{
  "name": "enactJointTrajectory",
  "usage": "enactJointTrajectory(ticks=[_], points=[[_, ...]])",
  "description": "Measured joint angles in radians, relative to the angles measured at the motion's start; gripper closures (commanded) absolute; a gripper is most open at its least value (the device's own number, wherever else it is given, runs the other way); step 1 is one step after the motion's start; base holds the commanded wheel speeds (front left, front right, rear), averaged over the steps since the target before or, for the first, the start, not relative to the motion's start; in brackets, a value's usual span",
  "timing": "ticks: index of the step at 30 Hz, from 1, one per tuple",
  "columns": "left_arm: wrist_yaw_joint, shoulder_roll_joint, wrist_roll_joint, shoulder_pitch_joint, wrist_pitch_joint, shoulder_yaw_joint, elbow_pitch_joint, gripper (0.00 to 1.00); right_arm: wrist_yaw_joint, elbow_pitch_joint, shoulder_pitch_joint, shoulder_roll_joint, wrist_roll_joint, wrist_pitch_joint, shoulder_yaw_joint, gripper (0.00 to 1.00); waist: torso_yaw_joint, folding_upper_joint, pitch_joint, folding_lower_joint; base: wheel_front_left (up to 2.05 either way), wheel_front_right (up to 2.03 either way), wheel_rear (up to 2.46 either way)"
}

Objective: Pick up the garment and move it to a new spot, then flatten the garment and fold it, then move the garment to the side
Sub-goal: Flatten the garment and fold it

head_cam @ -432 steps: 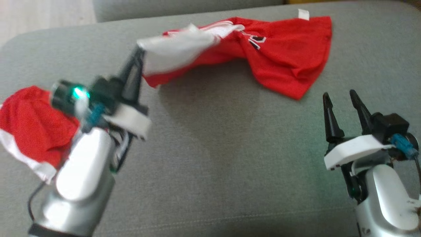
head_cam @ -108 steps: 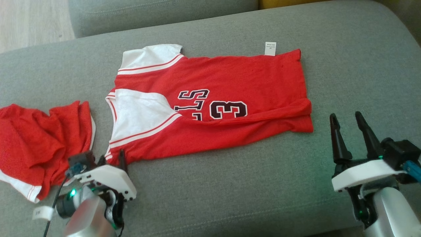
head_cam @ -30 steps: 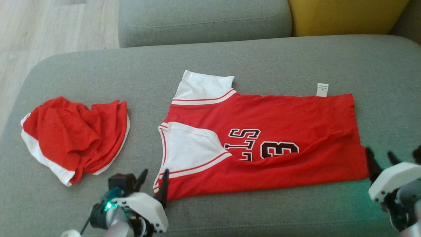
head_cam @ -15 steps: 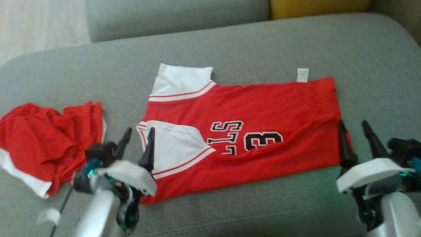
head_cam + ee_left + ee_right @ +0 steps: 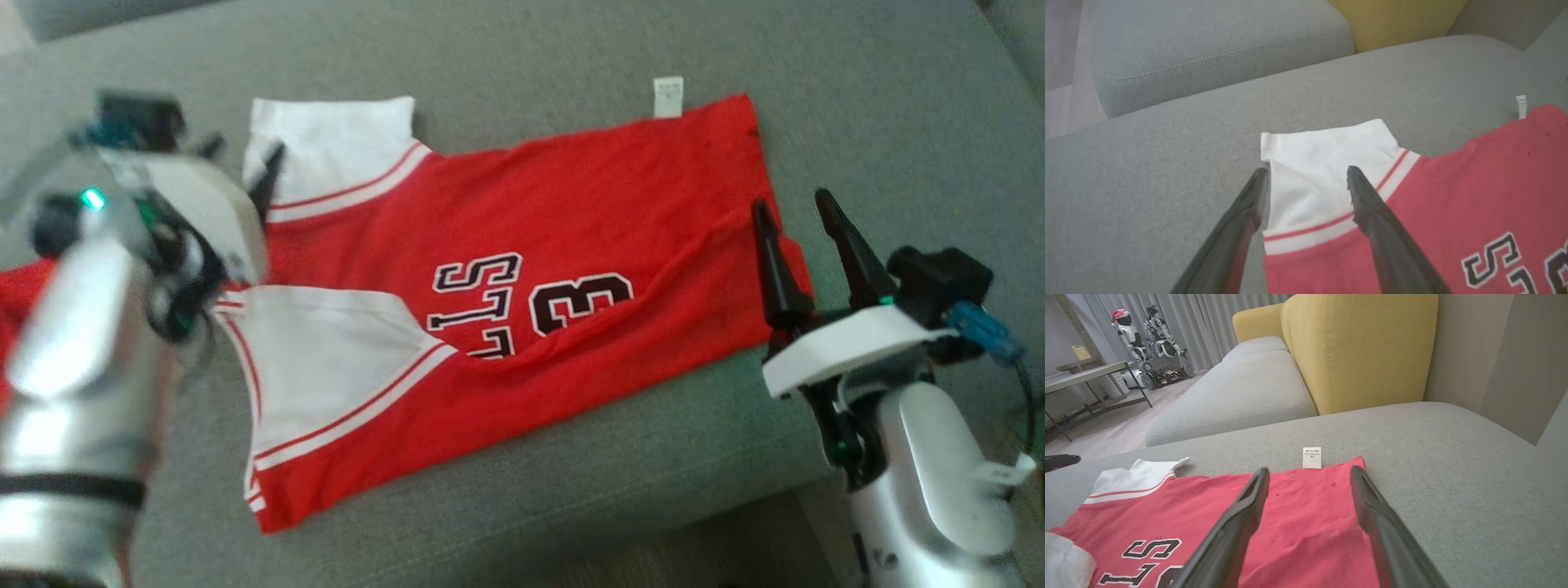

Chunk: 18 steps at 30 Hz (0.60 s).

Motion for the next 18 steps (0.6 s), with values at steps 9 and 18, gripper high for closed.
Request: enactJointTrajectory(ticks=[9,18], points=[[-0.01,0.079,-0.03,-0.209,0.171,-0.051,0.146,0.0,0.0,0.031,-0.089,0.005,0.002,-0.024,0.06,0.0,-0.075,0.0,0.081,0.0002,0.0,0.0,0.0],[-0.017,0.138,-0.02,-0.278,0.182,-0.119,0.251,0.0,0.0,0.046,-0.127,0.007,0.029,-0.052,0.094,0.0,-0.125,0.0,0.139,0.0001,0.0,0.0,0.0]])
